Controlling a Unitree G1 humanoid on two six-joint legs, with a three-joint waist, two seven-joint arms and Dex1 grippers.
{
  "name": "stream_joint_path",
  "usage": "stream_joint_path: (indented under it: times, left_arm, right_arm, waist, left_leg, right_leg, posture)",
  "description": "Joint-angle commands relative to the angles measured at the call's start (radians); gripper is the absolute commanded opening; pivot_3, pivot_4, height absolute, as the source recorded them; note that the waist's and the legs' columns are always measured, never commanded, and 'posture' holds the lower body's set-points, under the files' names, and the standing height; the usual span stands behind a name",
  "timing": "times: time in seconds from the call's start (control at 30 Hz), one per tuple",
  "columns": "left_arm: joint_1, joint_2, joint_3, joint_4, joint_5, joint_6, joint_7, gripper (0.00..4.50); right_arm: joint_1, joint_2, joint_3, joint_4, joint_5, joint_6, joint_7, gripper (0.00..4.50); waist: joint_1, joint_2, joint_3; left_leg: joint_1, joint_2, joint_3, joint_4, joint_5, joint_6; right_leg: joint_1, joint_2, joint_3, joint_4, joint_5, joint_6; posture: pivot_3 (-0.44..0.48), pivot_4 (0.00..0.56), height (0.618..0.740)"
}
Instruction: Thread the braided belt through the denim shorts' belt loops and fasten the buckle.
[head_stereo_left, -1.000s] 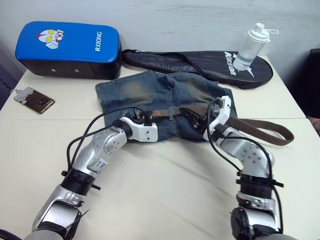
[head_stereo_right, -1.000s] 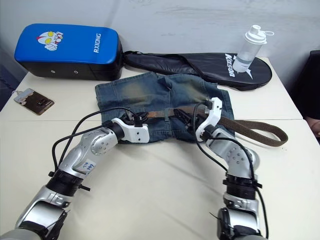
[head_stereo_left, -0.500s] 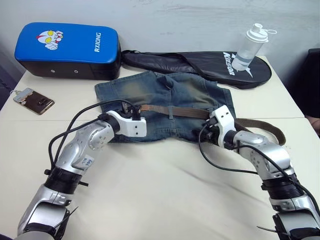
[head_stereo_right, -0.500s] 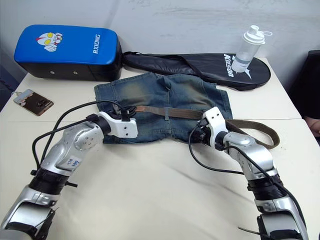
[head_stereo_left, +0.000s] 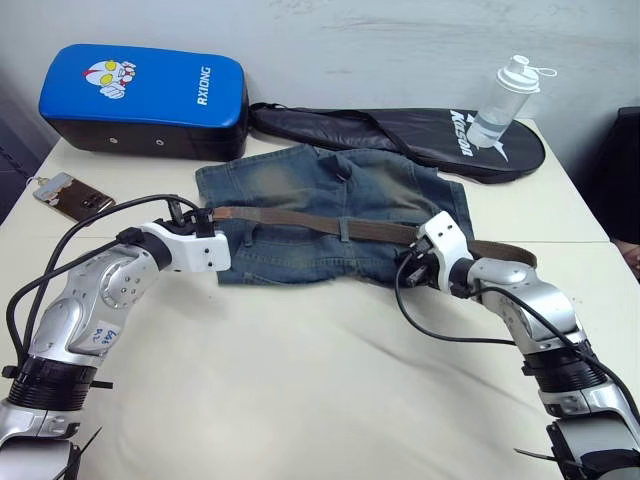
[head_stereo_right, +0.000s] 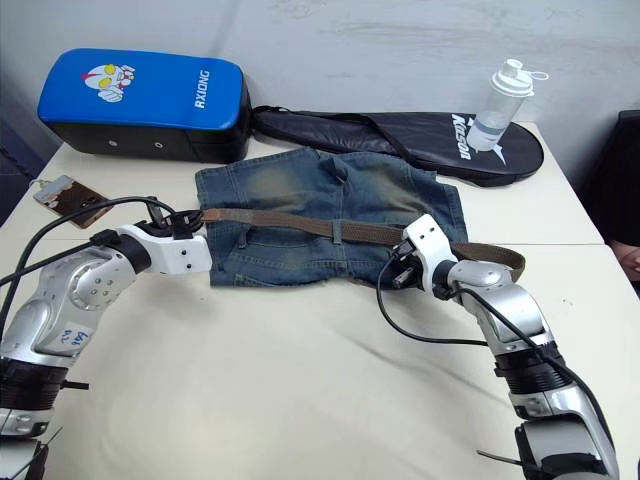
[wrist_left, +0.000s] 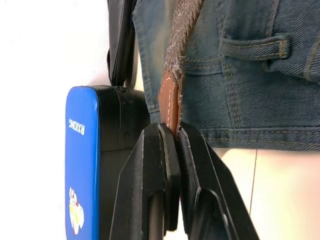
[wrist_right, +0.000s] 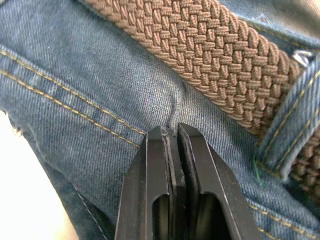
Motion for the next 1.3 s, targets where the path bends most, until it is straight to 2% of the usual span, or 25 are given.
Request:
stream_joint_path:
  times: [0.03,0.13,0.33,0.57,0.67,0.8,0.9,1.0,1.03,1.1,1.17,1.23,1.3]
  left_arm:
    - [-0.003,-0.010,0.021,-0.007,-0.022,0.014,0.009,0.00]
    - [-0.014,-0.041,0.003,-0.021,-0.037,0.021,-0.003,0.00]
    - [-0.046,-0.139,-0.065,-0.025,-0.060,0.039,-0.030,0.00]
    - [-0.091,-0.247,-0.142,-0.018,-0.045,0.075,-0.036,0.00]
    - [-0.112,-0.304,-0.181,-0.017,-0.036,0.096,-0.034,0.00]
    - [-0.113,-0.343,-0.207,-0.040,-0.023,0.123,-0.040,0.00]
    - [-0.105,-0.356,-0.220,-0.065,-0.022,0.139,-0.045,0.00]
    - [-0.102,-0.370,-0.231,-0.086,-0.021,0.150,-0.050,0.00]
    - [-0.103,-0.375,-0.235,-0.092,-0.019,0.152,-0.050,0.00]
    - [-0.105,-0.382,-0.239,-0.099,-0.018,0.155,-0.048,0.00]
    - [-0.110,-0.388,-0.246,-0.093,-0.018,0.152,-0.049,0.00]
    - [-0.122,-0.395,-0.259,-0.078,-0.017,0.143,-0.049,0.00]
    - [-0.143,-0.408,-0.273,-0.064,-0.016,0.133,-0.047,0.00]
  right_arm:
    - [0.036,-0.056,0.007,0.095,-0.090,-0.011,0.001,0.06]
    - [0.037,-0.113,-0.010,0.108,-0.113,-0.046,0.038,0.06]
    - [-0.021,-0.313,-0.028,0.241,-0.157,-0.176,0.210,0.06]
    - [-0.125,-0.380,0.006,0.495,-0.285,-0.373,0.268,0.06]
    - [-0.162,-0.343,-0.038,0.487,-0.245,-0.348,0.287,0.06]
    - [-0.170,-0.320,-0.100,0.392,-0.160,-0.217,0.354,1.45]
    - [-0.175,-0.338,-0.148,0.321,-0.121,-0.143,0.375,2.85]
    - [-0.197,-0.336,-0.244,0.242,-0.008,0.029,0.395,4.13]
    - [-0.199,-0.320,-0.321,0.197,0.101,0.165,0.412,4.45]
    - [-0.184,-0.299,-0.414,0.122,0.246,0.355,0.429,4.45]
    - [-0.134,-0.224,-0.488,0.017,0.379,0.526,0.395,4.45]
    - [-0.067,-0.107,-0.552,-0.105,0.508,0.672,0.346,4.45]
    - [-0.061,0.110,-0.652,-0.169,0.578,0.813,0.220,4.45]
  waist:
    - [0.002,0.000,0.000]
    - [0.017,0.000,0.000]
    - [0.054,0.002,0.001]
    - [0.049,0.003,0.002]
    - [0.048,0.003,0.002]
    - [0.044,0.004,0.002]
    - [0.043,0.004,0.002]
    - [0.045,0.004,0.003]
    - [0.046,0.005,0.003]
    - [0.048,0.005,0.003]
    - [0.048,0.005,0.003]
    - [0.048,0.004,0.002]
    - [0.045,0.004,0.002]
  left_leg:
    - [0.000,0.000,0.000,0.000,0.000,0.000]
    - [0.000,-0.001,0.000,0.000,0.000,0.001]
    - [-0.003,-0.002,0.001,0.003,-0.001,0.002]
    - [-0.004,-0.001,0.007,0.002,0.004,0.008]
    - [-0.004,0.000,0.009,0.003,0.006,0.006]
    - [-0.003,0.002,0.012,0.004,0.006,0.006]
    - [-0.003,0.003,0.012,0.004,0.006,0.006]
    - [-0.003,0.003,0.012,0.004,0.005,0.008]
    - [-0.003,0.003,0.012,0.004,0.004,0.009]
    - [-0.003,0.003,0.011,0.004,0.004,0.010]
    - [-0.003,0.003,0.008,0.003,0.004,0.010]
    - [-0.003,0.004,0.006,0.003,0.003,0.010]
    - [-0.003,0.005,0.005,0.003,0.003,0.010]
  right_leg:
    - [0.000,0.000,0.000,0.000,0.000,0.000]
    - [0.000,-0.001,-0.001,0.000,0.000,0.000]
    - [0.001,-0.005,-0.005,-0.002,0.000,0.000]
    - [0.001,-0.006,-0.013,-0.002,0.000,0.001]
    - [0.001,-0.004,-0.014,-0.002,0.001,0.001]
    - [0.000,-0.003,-0.014,-0.001,0.001,0.002]
    - [0.000,-0.002,-0.014,0.000,0.001,0.002]
    - [-0.001,-0.002,-0.013,0.000,0.001,0.002]
    - [-0.001,-0.003,-0.012,0.000,0.001,0.002]
    - [0.000,-0.003,-0.010,0.000,0.001,0.002]
    - [0.000,-0.003,-0.010,-0.001,0.001,0.002]
    - [0.001,-0.003,-0.011,-0.002,0.001,0.001]
    - [0.003,-0.003,-0.012,-0.002,0.001,0.001]
  posture:
    - [0.000,0.150,0.740]
    - [0.000,0.150,0.740]
    - [0.000,0.150,0.740]
    - [0.000,0.150,0.740]
    - [0.000,0.150,0.740]
    - [0.000,0.150,0.740]
    - [0.000,0.150,0.740]
    - [0.000,0.150,0.740]
    - [0.000,0.150,0.740]
    - [0.000,0.150,0.740]
    - [0.000,0.150,0.740]
    - [0.000,0.150,0.740]
    - [0.000,0.150,0.740]
